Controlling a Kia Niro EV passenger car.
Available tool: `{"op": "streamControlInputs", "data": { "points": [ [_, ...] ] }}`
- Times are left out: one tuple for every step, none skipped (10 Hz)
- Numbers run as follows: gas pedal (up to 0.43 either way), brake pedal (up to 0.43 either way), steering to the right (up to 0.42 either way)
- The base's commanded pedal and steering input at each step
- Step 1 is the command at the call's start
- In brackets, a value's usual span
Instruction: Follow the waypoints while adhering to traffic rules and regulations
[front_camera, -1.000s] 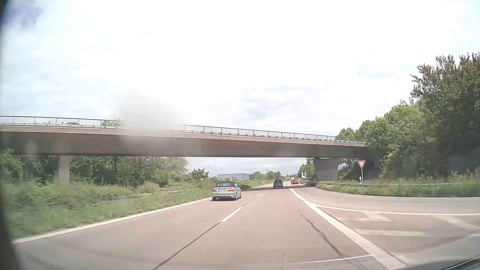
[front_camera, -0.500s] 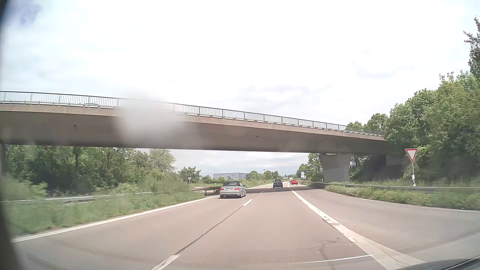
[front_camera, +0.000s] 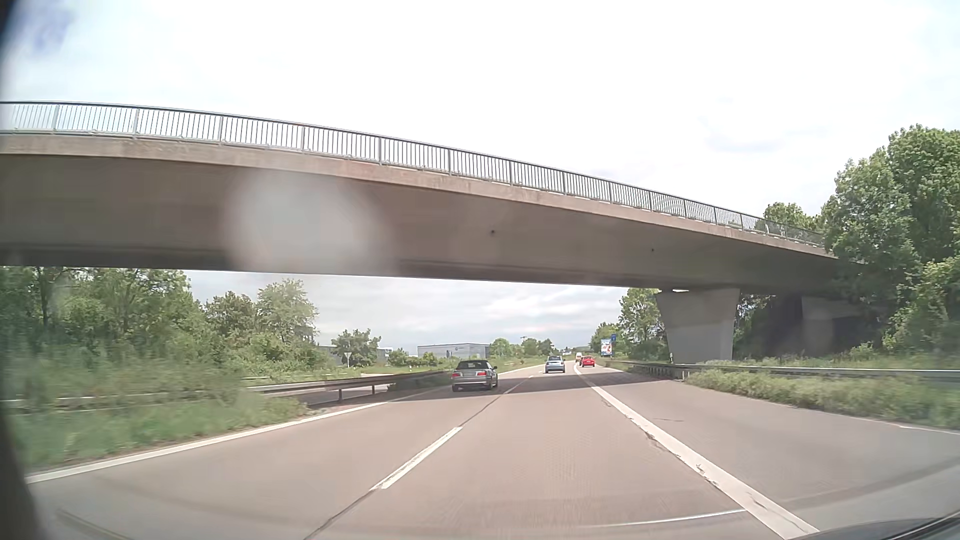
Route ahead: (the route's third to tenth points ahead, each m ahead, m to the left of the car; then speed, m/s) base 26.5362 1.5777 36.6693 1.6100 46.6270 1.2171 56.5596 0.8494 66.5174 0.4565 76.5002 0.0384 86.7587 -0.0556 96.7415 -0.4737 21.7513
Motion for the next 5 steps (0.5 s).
{"op": "streamControlInputs", "data": {
  "points": [
    [0.169, 0.0, 0.003],
    [0.177, 0.0, 0.003],
    [0.177, 0.0, 0.003],
    [0.177, 0.0, 0.003],
    [0.177, 0.0, 0.003]
  ]
}}
